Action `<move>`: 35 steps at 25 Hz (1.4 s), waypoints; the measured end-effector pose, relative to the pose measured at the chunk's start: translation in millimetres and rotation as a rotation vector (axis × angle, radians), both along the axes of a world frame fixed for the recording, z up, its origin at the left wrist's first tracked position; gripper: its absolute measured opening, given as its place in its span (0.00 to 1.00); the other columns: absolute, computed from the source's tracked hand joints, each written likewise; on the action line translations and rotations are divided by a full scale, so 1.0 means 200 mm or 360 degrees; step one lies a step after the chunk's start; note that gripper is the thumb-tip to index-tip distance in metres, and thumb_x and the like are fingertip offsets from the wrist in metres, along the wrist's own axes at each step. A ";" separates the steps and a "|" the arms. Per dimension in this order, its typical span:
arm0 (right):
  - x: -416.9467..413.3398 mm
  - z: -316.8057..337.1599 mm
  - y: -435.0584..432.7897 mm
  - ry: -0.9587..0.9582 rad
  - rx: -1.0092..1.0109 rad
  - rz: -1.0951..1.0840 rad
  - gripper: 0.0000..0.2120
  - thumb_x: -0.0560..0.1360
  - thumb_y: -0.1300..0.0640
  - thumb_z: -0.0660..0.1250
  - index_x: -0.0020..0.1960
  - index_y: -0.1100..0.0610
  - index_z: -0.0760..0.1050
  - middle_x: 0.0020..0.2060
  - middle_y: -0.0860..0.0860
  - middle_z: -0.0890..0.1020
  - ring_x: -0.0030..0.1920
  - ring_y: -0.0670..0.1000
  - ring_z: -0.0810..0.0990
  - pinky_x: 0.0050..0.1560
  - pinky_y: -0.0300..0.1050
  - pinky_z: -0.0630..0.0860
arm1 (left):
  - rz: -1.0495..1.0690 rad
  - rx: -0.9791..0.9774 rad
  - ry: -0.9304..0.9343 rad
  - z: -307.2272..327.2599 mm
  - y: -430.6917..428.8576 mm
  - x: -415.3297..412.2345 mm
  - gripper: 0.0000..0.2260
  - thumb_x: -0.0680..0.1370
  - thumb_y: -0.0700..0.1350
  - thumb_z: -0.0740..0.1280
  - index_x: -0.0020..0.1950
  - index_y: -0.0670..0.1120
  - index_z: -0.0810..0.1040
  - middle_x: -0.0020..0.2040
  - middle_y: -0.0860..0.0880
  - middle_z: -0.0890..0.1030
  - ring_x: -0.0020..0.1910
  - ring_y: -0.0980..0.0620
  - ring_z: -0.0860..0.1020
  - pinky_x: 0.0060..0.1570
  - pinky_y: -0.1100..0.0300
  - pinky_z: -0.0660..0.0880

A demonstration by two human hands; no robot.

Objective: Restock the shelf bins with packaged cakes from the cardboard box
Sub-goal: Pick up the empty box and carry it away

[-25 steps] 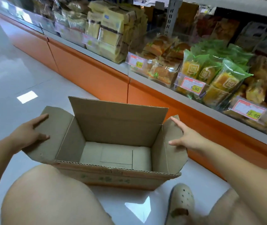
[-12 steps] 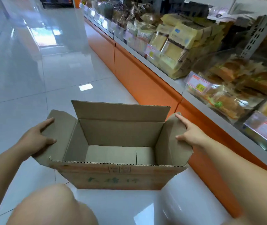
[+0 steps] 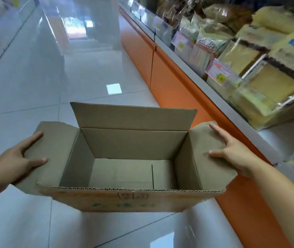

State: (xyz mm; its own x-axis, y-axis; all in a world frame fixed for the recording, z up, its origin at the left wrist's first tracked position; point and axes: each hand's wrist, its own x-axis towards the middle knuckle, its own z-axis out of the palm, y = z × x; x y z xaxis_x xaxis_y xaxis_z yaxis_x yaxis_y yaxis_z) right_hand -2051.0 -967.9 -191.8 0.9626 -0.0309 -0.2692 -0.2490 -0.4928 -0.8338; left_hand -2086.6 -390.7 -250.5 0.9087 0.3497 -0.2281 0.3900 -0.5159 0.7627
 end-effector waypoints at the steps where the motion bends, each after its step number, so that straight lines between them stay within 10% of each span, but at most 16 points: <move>1: 0.05 0.04 0.05 0.0039 -0.0053 0.0022 0.42 0.71 0.69 0.71 0.74 0.38 0.61 0.69 0.43 0.66 0.60 0.46 0.72 0.48 0.34 0.71 | 0.0020 -0.0011 0.0038 0.02 -0.01 -0.01 0.40 0.68 0.40 0.79 0.63 0.78 0.67 0.71 0.56 0.70 0.61 0.41 0.75 0.54 0.44 0.75; 5: 0.12 0.22 0.24 0.0189 -0.0242 0.0120 0.44 0.71 0.72 0.69 0.76 0.41 0.58 0.75 0.45 0.61 0.73 0.48 0.64 0.67 0.39 0.65 | 0.0094 -0.0096 0.0225 0.20 -0.11 -0.06 0.38 0.72 0.39 0.75 0.64 0.78 0.65 0.72 0.49 0.68 0.62 0.38 0.72 0.55 0.38 0.76; 17: 0.56 1.32 0.87 0.0443 -0.0256 0.0187 0.44 0.71 0.75 0.67 0.77 0.44 0.55 0.76 0.49 0.61 0.73 0.53 0.64 0.65 0.41 0.64 | 0.0245 -0.0198 0.0430 1.34 0.44 0.17 0.36 0.73 0.35 0.73 0.72 0.65 0.66 0.74 0.49 0.68 0.62 0.47 0.72 0.58 0.51 0.72; 35: 2.80 1.57 1.94 0.0595 -0.0040 0.0361 0.44 0.72 0.73 0.68 0.77 0.41 0.56 0.75 0.46 0.60 0.68 0.47 0.66 0.62 0.42 0.68 | 0.0514 -0.0192 0.0438 1.76 1.41 2.06 0.37 0.73 0.35 0.73 0.62 0.74 0.66 0.73 0.45 0.69 0.65 0.41 0.72 0.56 0.52 0.71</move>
